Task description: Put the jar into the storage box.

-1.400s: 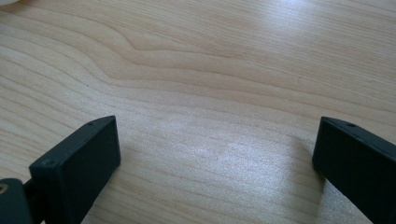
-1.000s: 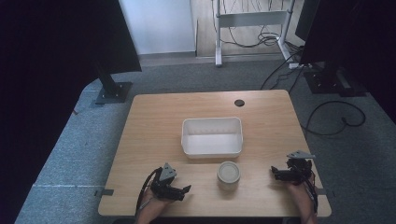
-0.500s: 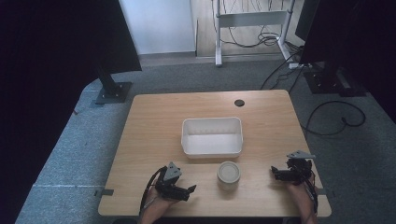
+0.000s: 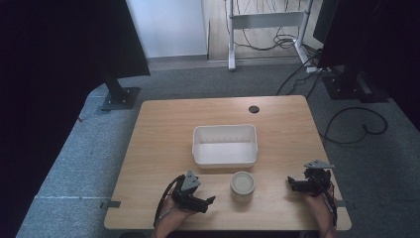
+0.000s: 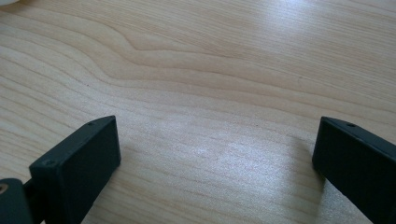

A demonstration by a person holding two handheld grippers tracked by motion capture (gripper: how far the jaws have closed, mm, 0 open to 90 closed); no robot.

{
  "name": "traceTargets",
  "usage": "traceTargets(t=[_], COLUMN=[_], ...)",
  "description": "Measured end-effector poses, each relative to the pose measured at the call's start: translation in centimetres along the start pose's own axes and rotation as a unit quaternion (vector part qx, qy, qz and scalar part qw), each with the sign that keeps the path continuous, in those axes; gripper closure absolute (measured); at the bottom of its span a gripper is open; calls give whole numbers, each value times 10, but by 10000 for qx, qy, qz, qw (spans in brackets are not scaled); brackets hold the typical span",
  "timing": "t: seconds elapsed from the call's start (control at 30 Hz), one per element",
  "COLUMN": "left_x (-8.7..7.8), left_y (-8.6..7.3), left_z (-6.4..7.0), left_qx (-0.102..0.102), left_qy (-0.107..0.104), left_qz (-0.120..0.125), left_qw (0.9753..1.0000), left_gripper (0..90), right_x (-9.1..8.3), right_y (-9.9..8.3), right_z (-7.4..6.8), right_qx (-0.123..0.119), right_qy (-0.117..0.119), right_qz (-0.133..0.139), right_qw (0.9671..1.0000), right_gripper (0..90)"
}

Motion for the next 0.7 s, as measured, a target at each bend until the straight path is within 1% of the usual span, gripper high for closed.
traceTargets(t=[0.23, 0.57, 0.7], left_x=[7, 18, 23], left_y=[11, 22, 27], left_z=[10, 22, 30], left_qx=[110, 220, 284], left_qy=[-74, -182, -273], left_qz=[24, 32, 30], left_qw=[9999, 9996, 9992], left_gripper=[52, 40, 37], right_x=[0, 0, 0], right_y=[0, 0, 0], right_z=[0, 0, 0], right_qx=[2, 2, 1], right_qy=[1, 1, 1], right_qz=[0, -1, 0], right_qw=[10000, 10000, 10000], right_gripper=[6, 6, 6])
Point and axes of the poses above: each handheld gripper's, and its own axes: x roughly forward along the jaws, y roughly out of its top, z roughly to its right, the point moved 5 cm from there along x, roughly forward along the jaws, and after that the axes turned 11 degrees about y, right-handed, at the moved point
